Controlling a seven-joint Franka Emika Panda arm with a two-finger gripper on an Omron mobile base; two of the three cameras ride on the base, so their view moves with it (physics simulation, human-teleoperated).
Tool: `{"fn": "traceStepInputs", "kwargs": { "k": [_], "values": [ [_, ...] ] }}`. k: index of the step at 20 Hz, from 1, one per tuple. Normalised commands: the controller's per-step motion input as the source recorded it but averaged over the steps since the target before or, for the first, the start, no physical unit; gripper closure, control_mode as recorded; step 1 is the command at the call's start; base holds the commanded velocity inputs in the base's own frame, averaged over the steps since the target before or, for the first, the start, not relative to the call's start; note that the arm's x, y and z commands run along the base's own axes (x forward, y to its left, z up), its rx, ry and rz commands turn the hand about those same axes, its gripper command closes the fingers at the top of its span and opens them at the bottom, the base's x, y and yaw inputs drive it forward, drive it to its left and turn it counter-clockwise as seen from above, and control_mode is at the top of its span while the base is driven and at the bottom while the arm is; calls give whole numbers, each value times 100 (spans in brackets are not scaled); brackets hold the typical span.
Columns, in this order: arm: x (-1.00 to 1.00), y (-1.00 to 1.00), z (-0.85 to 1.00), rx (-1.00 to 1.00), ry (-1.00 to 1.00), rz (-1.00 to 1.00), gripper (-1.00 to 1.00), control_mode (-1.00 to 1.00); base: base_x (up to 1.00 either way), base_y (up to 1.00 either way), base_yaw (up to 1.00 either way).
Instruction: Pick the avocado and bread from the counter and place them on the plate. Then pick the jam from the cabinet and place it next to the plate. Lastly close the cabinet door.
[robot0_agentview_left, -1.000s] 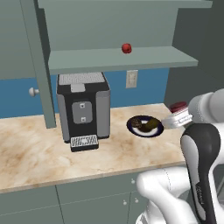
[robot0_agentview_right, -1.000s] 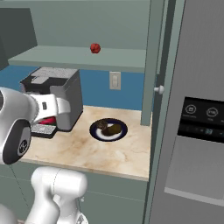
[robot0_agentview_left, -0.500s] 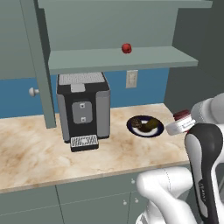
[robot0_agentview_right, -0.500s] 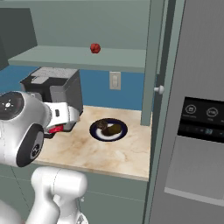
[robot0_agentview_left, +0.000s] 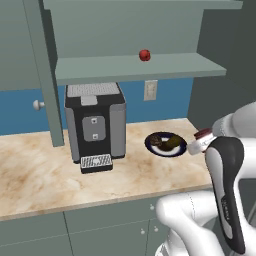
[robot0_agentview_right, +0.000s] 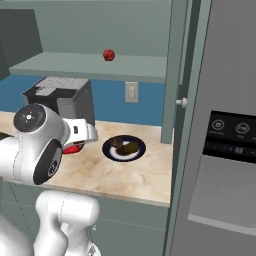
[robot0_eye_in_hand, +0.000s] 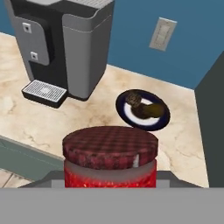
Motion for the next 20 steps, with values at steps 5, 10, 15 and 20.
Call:
{"fn": "traceStepInputs", "kwargs": {
  "k": [5, 10, 15, 20],
  "values": [
    [53, 0, -32, 0, -4, 8, 100, -100, 0, 0, 0],
    [43, 0, -30, -5, -7, 20, 100, -100, 0, 0, 0],
    [35, 0, -28, -15, -6, 25, 100, -100, 0, 0, 0],
    [35, 0, -28, -22, -12, 23, 100, -100, 0, 0, 0]
  ]
}}
